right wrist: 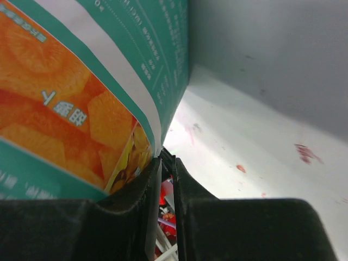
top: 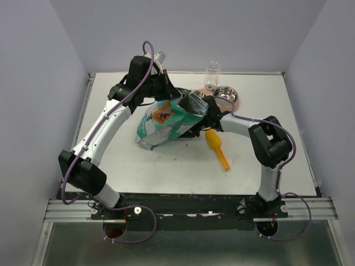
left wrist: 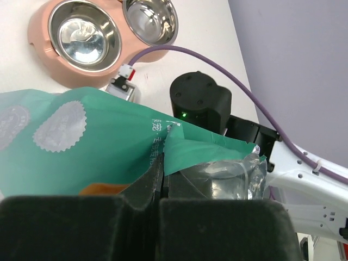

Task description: Serve the pet food

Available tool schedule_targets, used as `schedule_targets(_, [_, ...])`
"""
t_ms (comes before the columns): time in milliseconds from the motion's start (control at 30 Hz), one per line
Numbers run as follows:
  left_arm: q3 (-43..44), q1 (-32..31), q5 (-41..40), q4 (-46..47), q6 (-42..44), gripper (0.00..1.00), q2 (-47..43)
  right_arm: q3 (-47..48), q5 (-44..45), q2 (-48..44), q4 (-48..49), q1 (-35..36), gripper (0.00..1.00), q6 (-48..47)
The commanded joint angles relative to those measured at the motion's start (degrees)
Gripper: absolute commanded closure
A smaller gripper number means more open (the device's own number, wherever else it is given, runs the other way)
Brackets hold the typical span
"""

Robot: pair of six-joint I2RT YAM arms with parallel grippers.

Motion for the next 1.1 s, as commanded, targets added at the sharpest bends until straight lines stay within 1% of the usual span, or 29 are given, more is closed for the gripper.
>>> schedule_targets(0, [1.1,0.5,1.0,-6.4,2.1,1.0,-1.3,4.0,-5.3,3.4,10.5,3.8,0.77,7.1])
schedule_targets(100, [0.5,0.5,0.7,-7.5,2.5,1.0,-2.4,4.8,-5.8,6.3,19.9,5.0,0.77,12.7])
schedule_targets(167, [-0.5,0.7,0.8,-8.0,2.9,1.0,-3.2,6.8,-6.5,9.2,24.6,5.6,0.77,15.8])
schedule_targets(200, [-0.6,0.8,0.7,-8.8,3.0,1.0,-3.4,9.3,-6.6,11.2,25.1,6.0,0.77,16.1])
schedule_targets(267, [-0.5,1.6,-1.2,-10.9,2.8,1.0,-4.0,14.8,-5.9,14.1,22.1,7.0,0.77,14.6])
schedule_targets(367, [-1.5,3.9,0.3,-10.6,3.0,1.0,-5.3,19.1,-4.1,17.2,21.1,7.6,0.75,14.7])
schedule_targets(500, [0.3,4.2,1.3,-13.7,4.5,1.0,-4.3,21.3,-2.7,18.0,16.6,7.3,0.73,11.3])
schedule_targets(600, [-1.8,3.9,0.7,-10.8,4.1,1.0,-6.7,19.6,-2.6,17.2,15.8,7.3,0.72,10.2])
schedule_targets(633, [-1.6,3.9,0.4,-11.0,4.0,1.0,-6.8,19.3,-2.2,16.6,13.8,7.1,0.71,9.1])
schedule_targets(667, [-0.9,3.9,0.0,-12.0,4.1,1.0,-6.3,19.3,-0.6,15.9,10.5,7.0,0.69,6.0])
schedule_targets(733, [0.4,3.8,-0.8,-13.9,4.3,1.0,-5.6,19.6,3.7,13.9,0.2,6.7,0.66,-1.2])
schedule_targets(833, [-0.9,3.5,-1.4,-12.8,4.3,1.0,-6.4,18.8,8.2,10.7,-12.0,5.8,0.6,-10.6])
schedule_targets(900, [-1.4,3.5,-2.0,-12.8,4.4,1.0,-6.8,16.1,10.1,8.1,-14.7,5.2,0.58,-14.4])
schedule_targets(1000, [-2.3,3.1,-4.2,-12.6,5.0,1.0,-7.6,11.8,9.4,4.2,-15.4,3.7,0.53,-17.2])
schedule_targets(1067, [-1.7,3.0,-5.4,-13.0,5.3,1.0,-7.6,10.7,10.4,2.1,-18.4,2.7,0.51,-19.6])
